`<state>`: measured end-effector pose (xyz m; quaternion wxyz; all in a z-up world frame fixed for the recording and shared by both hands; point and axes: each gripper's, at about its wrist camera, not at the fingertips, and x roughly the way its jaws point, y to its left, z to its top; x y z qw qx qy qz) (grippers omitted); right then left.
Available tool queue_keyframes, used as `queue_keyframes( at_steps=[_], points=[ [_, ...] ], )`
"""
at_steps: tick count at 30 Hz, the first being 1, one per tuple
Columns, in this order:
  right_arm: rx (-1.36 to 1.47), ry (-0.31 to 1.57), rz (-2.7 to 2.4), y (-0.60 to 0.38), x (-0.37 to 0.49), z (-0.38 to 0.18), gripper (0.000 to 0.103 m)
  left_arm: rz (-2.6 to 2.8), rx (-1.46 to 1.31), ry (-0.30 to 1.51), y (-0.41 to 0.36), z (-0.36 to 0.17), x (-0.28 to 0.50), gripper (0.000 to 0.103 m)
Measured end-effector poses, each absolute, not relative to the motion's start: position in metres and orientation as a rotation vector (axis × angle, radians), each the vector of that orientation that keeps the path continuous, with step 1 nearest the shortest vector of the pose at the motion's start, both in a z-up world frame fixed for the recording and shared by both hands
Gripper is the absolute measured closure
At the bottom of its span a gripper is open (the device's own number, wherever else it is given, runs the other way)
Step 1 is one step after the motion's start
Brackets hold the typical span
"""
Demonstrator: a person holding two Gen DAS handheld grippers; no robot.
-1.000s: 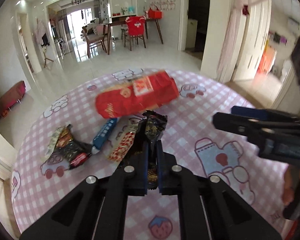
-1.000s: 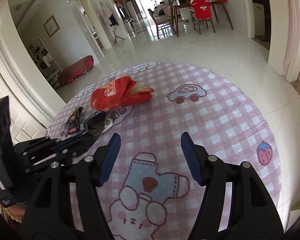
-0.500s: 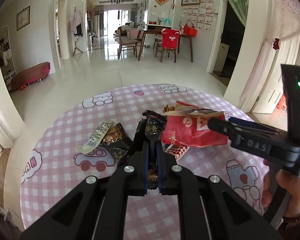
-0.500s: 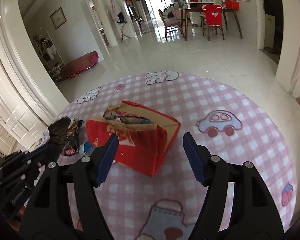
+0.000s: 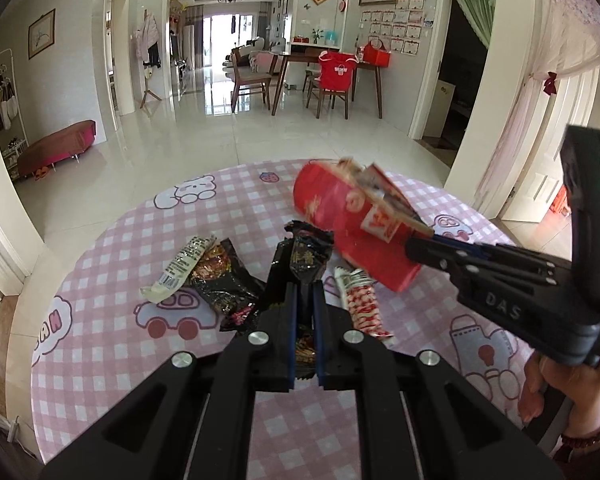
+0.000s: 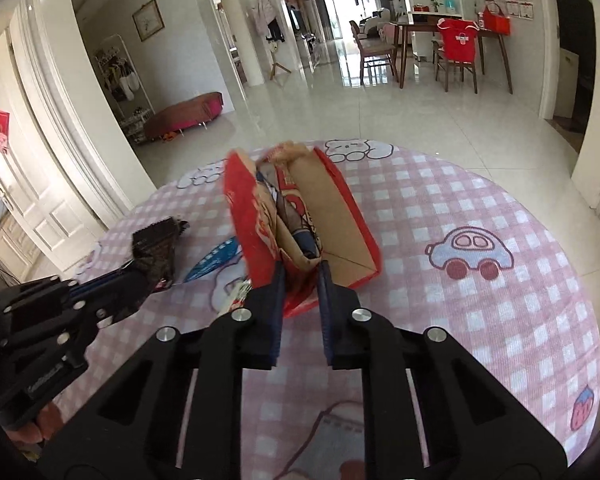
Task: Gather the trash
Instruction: 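Grasp the red paper bag with the right tool and lift it, then carry the black wrapper to the bucket and open the left tool while the right tool carries the red bag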
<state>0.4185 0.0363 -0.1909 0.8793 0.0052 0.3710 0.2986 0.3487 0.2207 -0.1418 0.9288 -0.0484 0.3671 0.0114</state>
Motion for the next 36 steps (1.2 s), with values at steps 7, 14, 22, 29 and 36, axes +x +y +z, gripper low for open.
queue_keyframes(
  at_steps=[7,14,22,29,36],
  points=[
    [0.021,0.716,0.626,0.008,0.383,-0.172,0.09,0.0,-0.11,0.722,0.208,-0.124,0.334,0.096],
    [0.091,0.635,0.59,-0.055,0.338,-0.14,0.09,-0.068,-0.077,0.69,0.162,-0.101,0.314,0.096],
    [0.185,0.54,0.472,-0.164,0.278,-0.129,0.09,-0.223,-0.005,0.679,0.061,-0.086,0.295,0.096],
    [0.227,0.491,0.255,-0.274,0.22,-0.149,0.089,-0.412,0.09,0.73,-0.063,-0.109,0.285,0.096],
    [0.306,0.49,0.043,-0.374,0.169,-0.183,0.089,-0.612,0.169,0.835,-0.179,-0.154,0.279,0.096]
  ],
)
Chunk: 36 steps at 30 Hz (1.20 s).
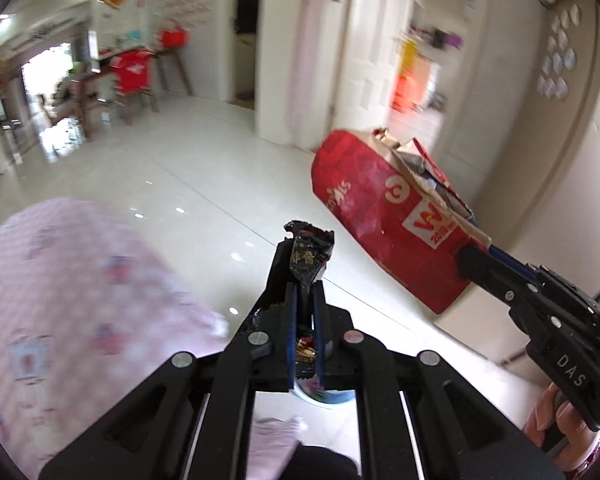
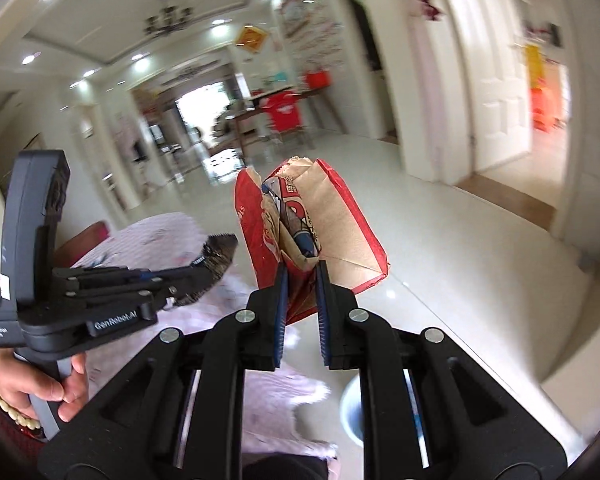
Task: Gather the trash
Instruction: 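Carry the black wrapper to the bucket and open the left tool while the right tool carries the red bag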
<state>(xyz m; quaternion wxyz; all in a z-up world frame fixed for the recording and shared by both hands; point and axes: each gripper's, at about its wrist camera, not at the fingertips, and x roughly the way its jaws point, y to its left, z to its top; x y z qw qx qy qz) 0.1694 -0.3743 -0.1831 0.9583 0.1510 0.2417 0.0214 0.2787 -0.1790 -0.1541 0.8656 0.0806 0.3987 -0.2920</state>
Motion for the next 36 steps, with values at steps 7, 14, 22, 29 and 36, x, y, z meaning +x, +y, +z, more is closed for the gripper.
queue_keyframes(
  at_steps=[7,14,22,29,36],
  points=[
    [0.399,0.516,-0.085,-0.434,0.145,-0.216,0.089,-0.69,0.207,0.928,-0.251,-0.199,0.284,0.095],
    [0.44,0.555,-0.12,-0.453,0.139,-0.235,0.089,-0.638,0.177,0.972,-0.267,-0.226,0.294,0.025],
    [0.449,0.579,-0.103,-0.445,0.15,-0.235,0.089,-0.607,0.206,0.961,-0.264,-0.223,0.289,0.025],
    [0.437,0.589,-0.085,-0.433,0.154,-0.236,0.089,-0.59,0.2,0.951,-0.255,-0.214,0.289,0.025],
    [0.427,0.602,-0.073,-0.432,0.16,-0.237,0.089,-0.577,0.194,0.942,-0.251,-0.215,0.291,0.025]
  ],
)
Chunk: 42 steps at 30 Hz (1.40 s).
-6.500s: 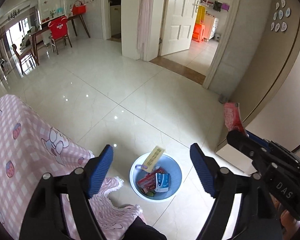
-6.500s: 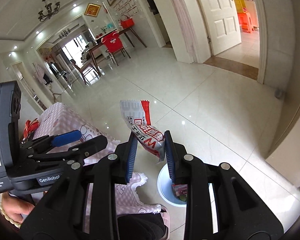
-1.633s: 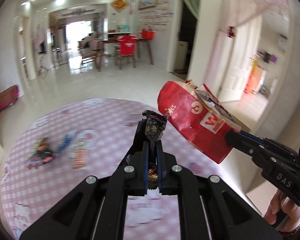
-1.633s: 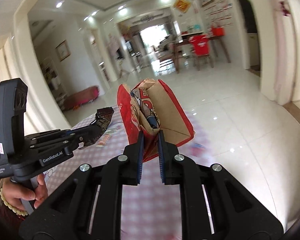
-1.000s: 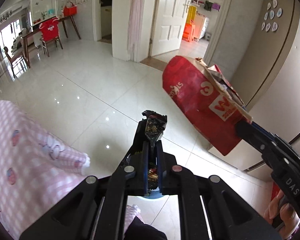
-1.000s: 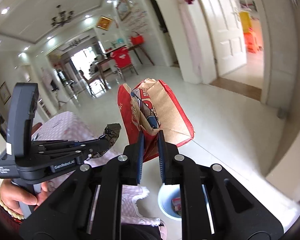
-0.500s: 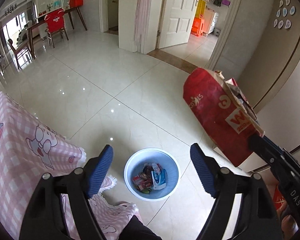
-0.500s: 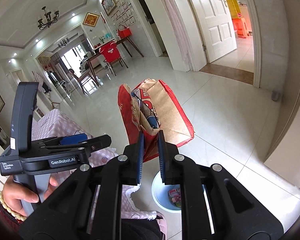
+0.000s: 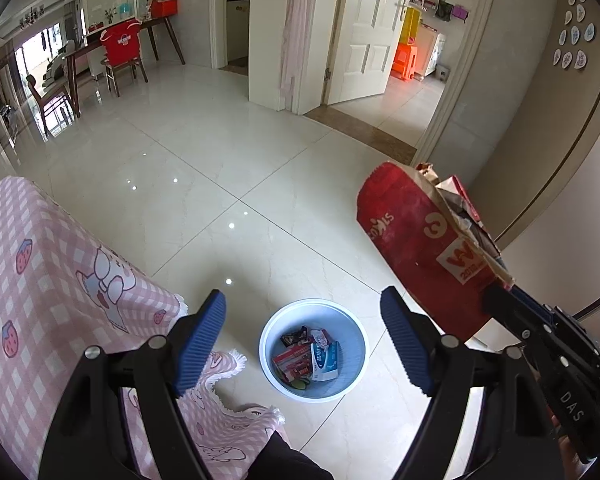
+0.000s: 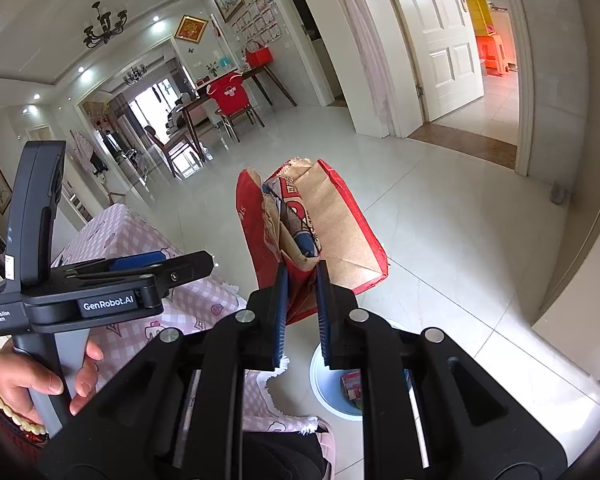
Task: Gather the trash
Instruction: 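Open the right tool over the bucket to drop the red paper bag, then grasp the black-gold wrapper with the left tool while the right tool grasps the red-white snack stick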
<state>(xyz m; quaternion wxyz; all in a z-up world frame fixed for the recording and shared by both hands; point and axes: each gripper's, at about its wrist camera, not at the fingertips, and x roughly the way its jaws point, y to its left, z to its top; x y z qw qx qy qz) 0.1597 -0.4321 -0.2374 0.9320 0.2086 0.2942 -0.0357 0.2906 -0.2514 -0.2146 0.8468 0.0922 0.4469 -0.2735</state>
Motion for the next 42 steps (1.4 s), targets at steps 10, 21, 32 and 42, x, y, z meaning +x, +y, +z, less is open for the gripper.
queue_keyframes(
  at_steps=[10,21,32,42],
  points=[
    [0.458,0.632,-0.091,-0.439,0.178,-0.254,0.046,-0.552,0.172,0.946,-0.239,-0.215,0.297,0.025],
    [0.457,0.654,-0.085,-0.433,0.175,-0.255,0.045,-0.547,0.172,0.944,-0.227,-0.211,0.293,0.025],
    [0.408,0.626,0.04,-0.37,0.185,-0.216,0.045,-0.496,0.146,0.847,-0.155,-0.168,0.278,0.024],
    [0.283,0.644,0.27,-0.235,0.233,-0.172,0.046,-0.226,0.035,0.773,0.014,-0.127,0.288,0.017]
  ],
)
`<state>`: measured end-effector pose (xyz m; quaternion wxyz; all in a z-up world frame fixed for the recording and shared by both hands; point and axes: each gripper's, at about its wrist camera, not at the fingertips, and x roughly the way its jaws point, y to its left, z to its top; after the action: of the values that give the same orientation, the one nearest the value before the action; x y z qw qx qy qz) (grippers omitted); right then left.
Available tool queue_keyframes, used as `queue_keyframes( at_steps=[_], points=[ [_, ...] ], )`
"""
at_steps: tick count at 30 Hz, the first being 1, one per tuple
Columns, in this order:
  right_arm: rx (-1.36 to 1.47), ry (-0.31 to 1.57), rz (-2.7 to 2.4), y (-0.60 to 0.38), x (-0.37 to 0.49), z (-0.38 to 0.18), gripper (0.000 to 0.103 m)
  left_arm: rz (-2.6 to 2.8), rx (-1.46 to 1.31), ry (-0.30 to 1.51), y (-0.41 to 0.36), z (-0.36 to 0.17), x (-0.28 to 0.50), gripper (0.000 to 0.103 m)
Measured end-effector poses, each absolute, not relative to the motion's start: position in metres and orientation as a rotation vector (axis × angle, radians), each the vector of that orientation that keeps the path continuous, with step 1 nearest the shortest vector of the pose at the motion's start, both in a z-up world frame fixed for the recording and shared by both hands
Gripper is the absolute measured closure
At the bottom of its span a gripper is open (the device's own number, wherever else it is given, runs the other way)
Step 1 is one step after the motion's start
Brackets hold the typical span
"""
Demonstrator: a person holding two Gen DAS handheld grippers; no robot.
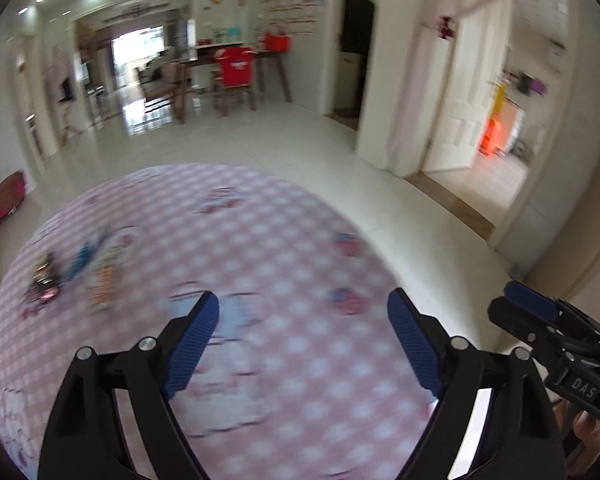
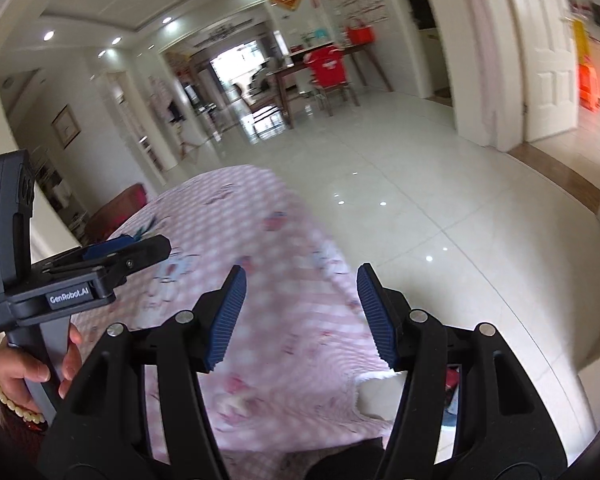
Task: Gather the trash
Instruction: 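Grasp the black-gold wrapper with the left tool while the right tool grasps the red-white snack stick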
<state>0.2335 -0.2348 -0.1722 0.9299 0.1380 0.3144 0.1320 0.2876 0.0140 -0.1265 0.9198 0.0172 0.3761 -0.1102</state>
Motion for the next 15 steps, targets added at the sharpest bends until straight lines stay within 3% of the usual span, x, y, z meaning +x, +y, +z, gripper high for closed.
queue_keyframes(
  at_steps=[10,15],
  points=[
    [0.125,0.74,0.478,-0.077,0.306,-0.161,0.046,0.101,-0.235,0.811,0.211,-0.13,0.317,0.014],
    [0.083,0.799,0.523,-0.021,0.338,-0.17,0.046,0.143,-0.346,0.838,0.252,-0.147,0.341,0.014]
  ],
)
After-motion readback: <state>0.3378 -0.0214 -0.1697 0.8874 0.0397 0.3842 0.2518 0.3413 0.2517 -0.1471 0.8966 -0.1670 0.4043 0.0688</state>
